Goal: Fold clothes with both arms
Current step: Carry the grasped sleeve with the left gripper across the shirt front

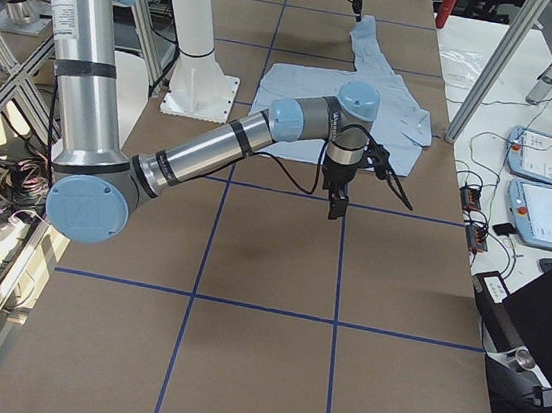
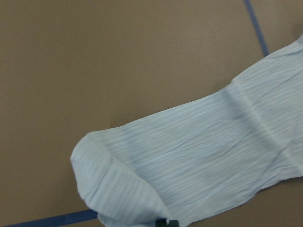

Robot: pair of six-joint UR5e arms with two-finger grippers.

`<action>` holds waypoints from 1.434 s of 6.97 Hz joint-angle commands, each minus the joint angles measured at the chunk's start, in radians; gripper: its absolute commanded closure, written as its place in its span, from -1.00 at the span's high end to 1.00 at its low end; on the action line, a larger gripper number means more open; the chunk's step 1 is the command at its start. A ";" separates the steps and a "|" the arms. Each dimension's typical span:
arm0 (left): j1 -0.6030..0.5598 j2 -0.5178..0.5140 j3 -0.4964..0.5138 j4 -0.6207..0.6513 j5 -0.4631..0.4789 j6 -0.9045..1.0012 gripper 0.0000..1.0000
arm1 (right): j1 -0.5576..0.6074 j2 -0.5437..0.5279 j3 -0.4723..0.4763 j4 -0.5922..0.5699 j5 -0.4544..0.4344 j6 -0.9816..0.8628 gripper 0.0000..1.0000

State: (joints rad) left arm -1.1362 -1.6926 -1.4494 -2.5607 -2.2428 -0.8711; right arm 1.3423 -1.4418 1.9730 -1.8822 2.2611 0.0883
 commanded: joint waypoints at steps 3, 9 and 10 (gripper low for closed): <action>0.136 -0.348 -0.057 0.226 -0.035 -0.446 -1.00 | 0.000 0.003 -0.011 0.000 0.002 0.001 1.00; 0.438 -0.811 0.252 0.249 0.250 -0.793 -1.00 | 0.000 0.000 -0.019 0.000 0.012 0.001 1.00; 0.467 -0.809 0.257 0.249 0.264 -0.786 -1.00 | 0.000 -0.005 -0.019 0.000 0.012 -0.001 1.00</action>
State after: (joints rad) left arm -0.7117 -2.4781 -1.2241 -2.3087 -2.0159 -1.6579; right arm 1.3422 -1.4423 1.9543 -1.8822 2.2726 0.0885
